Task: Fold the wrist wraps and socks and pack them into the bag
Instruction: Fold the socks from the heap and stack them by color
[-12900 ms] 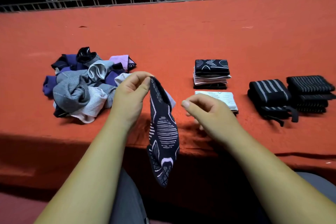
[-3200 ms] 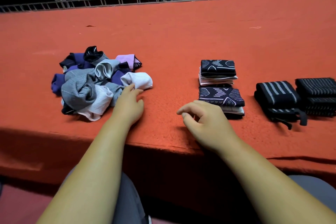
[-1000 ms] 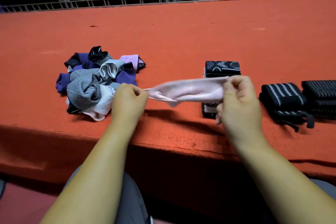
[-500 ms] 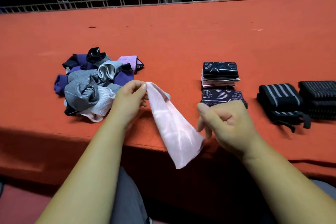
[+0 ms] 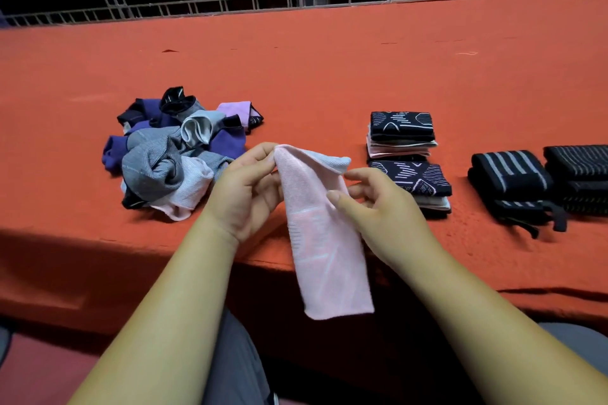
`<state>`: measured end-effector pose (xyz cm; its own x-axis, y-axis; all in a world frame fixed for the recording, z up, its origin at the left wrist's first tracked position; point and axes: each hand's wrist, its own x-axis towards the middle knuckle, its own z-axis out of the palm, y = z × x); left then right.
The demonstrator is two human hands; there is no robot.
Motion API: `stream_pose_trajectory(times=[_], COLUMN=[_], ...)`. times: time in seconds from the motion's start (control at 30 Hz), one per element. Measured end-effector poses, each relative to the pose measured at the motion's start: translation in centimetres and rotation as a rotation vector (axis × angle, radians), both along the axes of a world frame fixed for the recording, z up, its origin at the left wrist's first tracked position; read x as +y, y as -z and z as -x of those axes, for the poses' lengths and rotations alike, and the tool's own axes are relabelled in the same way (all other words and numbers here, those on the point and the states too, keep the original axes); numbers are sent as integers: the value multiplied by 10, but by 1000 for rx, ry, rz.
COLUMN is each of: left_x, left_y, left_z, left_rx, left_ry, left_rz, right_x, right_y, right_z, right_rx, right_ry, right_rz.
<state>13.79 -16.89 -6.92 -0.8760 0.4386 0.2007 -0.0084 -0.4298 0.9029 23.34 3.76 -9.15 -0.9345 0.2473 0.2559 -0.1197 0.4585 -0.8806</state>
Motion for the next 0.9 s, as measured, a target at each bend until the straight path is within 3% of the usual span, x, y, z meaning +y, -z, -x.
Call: stream_pose_trajectory(times=[0.13, 0.23, 0.33, 0.4, 0.5, 0.57, 0.8, 0.9], left_x=[9, 12, 13, 14, 19, 23, 26, 25], left_y=[-4, 0, 5, 0, -5, 0, 13, 18], left_z=[-4, 0, -7, -18, -24, -23, -11, -9], left_rx=[-90, -27, 333, 649, 1043, 1174, 1186, 1058], left_ry=[-122, -310, -503, -547, -388, -331, -458, -610], left_rz=[43, 250, 595, 681, 729, 787, 898, 943], right_x=[4, 9, 9, 8, 6, 5, 5, 2], right_y=[2, 1, 4, 6, 6, 6, 7, 5], right_z=[-2, -5, -4, -2, -2, -3, -3, -5], right_rx=[-8, 3, 6, 0, 3, -1, -3, 7], right_ry=[-112, -99, -41, -38, -45, -59, -90, -149], right_rz=[104, 145, 83, 79, 46, 9, -101, -135])
